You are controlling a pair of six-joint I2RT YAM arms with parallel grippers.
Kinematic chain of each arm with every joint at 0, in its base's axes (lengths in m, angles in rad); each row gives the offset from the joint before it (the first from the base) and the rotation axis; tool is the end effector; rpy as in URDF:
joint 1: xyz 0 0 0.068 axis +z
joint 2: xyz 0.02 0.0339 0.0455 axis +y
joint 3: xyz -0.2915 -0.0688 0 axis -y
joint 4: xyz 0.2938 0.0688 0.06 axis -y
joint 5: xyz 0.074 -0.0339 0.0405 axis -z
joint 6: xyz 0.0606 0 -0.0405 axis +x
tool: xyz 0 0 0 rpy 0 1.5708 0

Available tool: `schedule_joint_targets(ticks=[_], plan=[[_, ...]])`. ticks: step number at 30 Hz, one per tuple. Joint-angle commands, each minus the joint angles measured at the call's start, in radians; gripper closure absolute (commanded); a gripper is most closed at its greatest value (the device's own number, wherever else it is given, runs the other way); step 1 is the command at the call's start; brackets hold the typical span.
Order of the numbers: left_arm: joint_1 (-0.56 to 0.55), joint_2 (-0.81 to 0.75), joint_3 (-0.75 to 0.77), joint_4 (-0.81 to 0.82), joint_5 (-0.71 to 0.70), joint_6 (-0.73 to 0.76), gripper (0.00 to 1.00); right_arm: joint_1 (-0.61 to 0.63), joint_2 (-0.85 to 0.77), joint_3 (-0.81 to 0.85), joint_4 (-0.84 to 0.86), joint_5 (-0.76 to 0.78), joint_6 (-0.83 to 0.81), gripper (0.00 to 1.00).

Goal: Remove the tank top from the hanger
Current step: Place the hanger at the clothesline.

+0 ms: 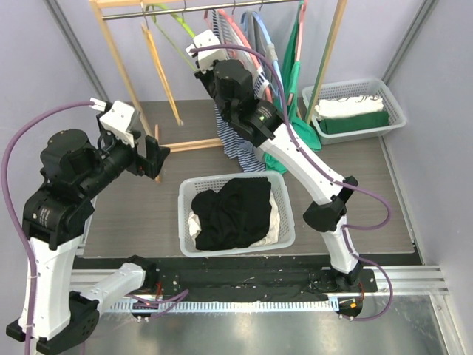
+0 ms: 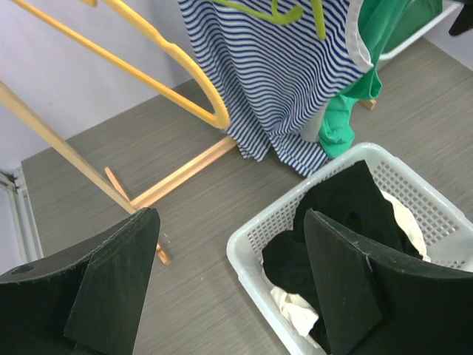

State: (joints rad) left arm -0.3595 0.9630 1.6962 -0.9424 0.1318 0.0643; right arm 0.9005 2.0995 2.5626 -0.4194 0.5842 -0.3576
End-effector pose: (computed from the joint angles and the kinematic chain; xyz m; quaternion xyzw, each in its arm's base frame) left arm 0.1496 -0.0647 0.5662 0.2036 0.7493 -0.1430 0.6137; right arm 0.3539 0.3926 0.5556 -0.2214 0.6578 -0.0063 0.7198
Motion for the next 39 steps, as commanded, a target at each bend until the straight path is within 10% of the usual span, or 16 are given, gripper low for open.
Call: schedule_joint_targets(ticks=[1, 39], plan=[[0.004, -0.01, -0.009, -0.01, 0.032, 0.017, 0.16, -0.009, 0.013, 0.064, 0.074, -0.02, 0.025, 0.99], [0.03, 0.0, -0.006, -0.006, 0.088, -0.014, 0.18, 0.106, 0.096, 0.053, 0.143, 0.072, -0.018, 0.92]])
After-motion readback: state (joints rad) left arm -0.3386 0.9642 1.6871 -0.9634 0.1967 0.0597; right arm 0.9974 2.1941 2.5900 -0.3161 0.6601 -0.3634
